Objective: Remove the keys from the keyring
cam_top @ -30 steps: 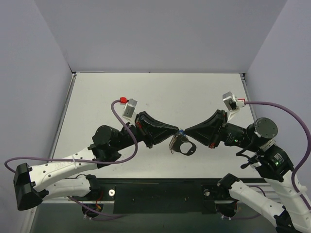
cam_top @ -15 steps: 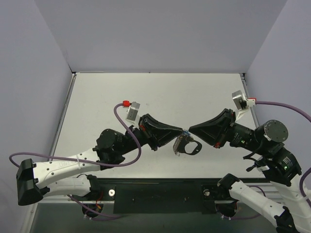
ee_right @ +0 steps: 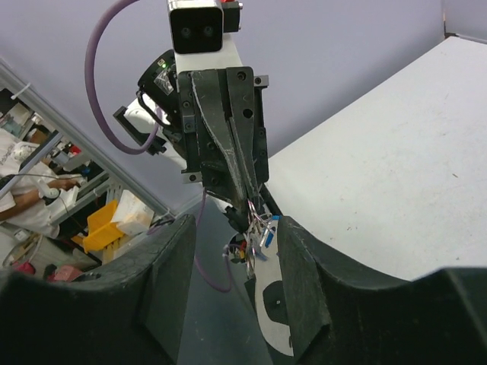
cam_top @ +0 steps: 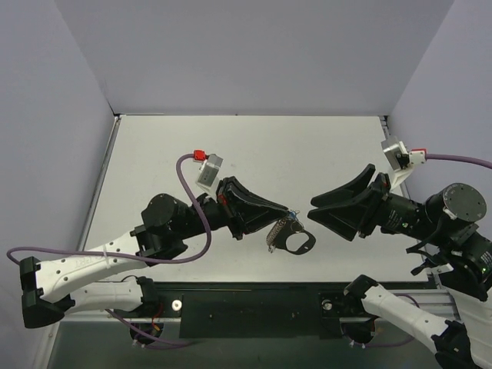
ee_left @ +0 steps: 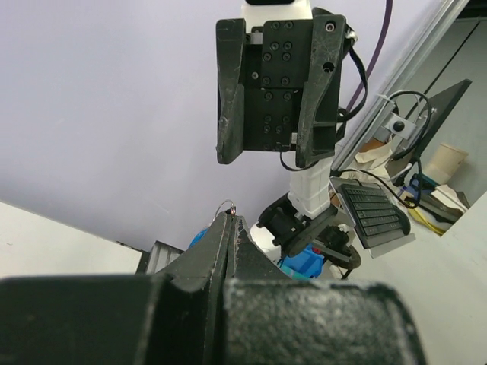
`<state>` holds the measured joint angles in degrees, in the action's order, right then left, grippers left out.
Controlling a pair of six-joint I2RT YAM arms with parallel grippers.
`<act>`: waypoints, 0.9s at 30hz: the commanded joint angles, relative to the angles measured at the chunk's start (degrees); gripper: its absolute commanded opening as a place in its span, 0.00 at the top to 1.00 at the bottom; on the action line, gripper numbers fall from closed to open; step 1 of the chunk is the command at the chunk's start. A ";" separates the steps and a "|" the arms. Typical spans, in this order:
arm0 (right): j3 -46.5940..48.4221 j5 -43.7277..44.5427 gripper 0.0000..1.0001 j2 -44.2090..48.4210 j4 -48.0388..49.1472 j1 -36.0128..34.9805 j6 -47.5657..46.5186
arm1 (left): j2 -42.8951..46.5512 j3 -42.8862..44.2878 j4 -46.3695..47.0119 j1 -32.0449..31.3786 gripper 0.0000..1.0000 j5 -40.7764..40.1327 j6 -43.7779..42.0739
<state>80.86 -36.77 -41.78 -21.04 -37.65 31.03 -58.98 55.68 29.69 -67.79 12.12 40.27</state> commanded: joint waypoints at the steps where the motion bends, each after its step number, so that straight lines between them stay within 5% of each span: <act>1: 6.57 -5.31 0.57 -5.41 -3.04 -0.41 -1.32 | 2.73 6.80 -7.36 0.81 1.00 1.94 2.53; 6: 11.51 -9.10 0.57 -10.68 -4.54 -0.41 -0.09 | 2.20 10.32 -13.08 6.43 1.00 3.96 15.06; 12: 13.89 -11.65 0.58 -13.15 -4.63 -0.41 0.88 | 1.59 8.13 -4.74 11.18 1.00 10.64 27.56; 27: 11.16 -9.19 0.61 -14.12 -0.41 -0.23 -0.18 | -0.17 8.39 -0.43 15.49 1.00 16.44 36.81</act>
<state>92.42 -45.87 -55.92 -26.26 -37.65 31.16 -59.24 63.05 24.51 -53.28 26.57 74.59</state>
